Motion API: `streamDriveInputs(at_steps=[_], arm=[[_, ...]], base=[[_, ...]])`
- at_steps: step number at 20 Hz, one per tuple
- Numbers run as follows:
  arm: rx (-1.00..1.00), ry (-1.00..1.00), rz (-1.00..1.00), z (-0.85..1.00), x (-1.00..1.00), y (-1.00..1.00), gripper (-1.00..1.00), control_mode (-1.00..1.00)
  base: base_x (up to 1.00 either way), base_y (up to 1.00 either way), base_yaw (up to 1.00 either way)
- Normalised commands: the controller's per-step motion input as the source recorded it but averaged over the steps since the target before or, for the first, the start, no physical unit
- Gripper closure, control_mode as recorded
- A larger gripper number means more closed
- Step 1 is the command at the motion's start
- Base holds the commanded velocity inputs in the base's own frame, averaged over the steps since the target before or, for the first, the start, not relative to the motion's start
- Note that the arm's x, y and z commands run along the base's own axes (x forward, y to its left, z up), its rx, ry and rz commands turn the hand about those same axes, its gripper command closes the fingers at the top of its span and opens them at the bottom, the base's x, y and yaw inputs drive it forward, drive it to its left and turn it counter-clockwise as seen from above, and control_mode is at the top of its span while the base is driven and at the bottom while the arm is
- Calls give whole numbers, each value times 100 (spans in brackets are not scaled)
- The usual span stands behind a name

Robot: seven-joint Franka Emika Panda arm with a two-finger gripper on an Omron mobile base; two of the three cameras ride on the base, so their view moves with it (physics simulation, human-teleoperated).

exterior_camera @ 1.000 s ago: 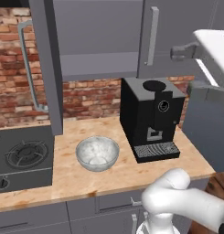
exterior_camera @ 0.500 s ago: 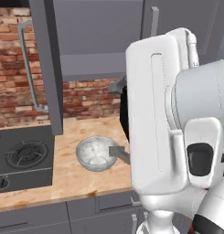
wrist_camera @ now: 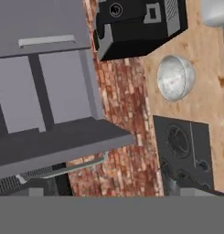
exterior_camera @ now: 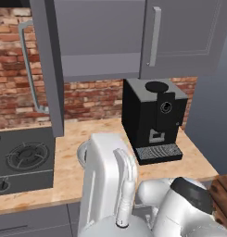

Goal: Open the cabinet and move the ladle to the pot. Then close the cabinet.

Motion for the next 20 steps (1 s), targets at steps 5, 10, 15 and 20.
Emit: streamDriveInputs(at_steps=[5, 10, 15, 20], arm=[[-43, -57, -30, -47, 38, 2, -100, -100], [-39, -49, -28, -37, 39, 7, -100, -100], [-30, -38, -22, -14, 55, 16, -100, -100], [-19, -23, -20, 0, 90, 17, -100, -100]], base=[[0, 0, 0], [0, 0, 0], [0, 0, 0], [0, 0, 0]])
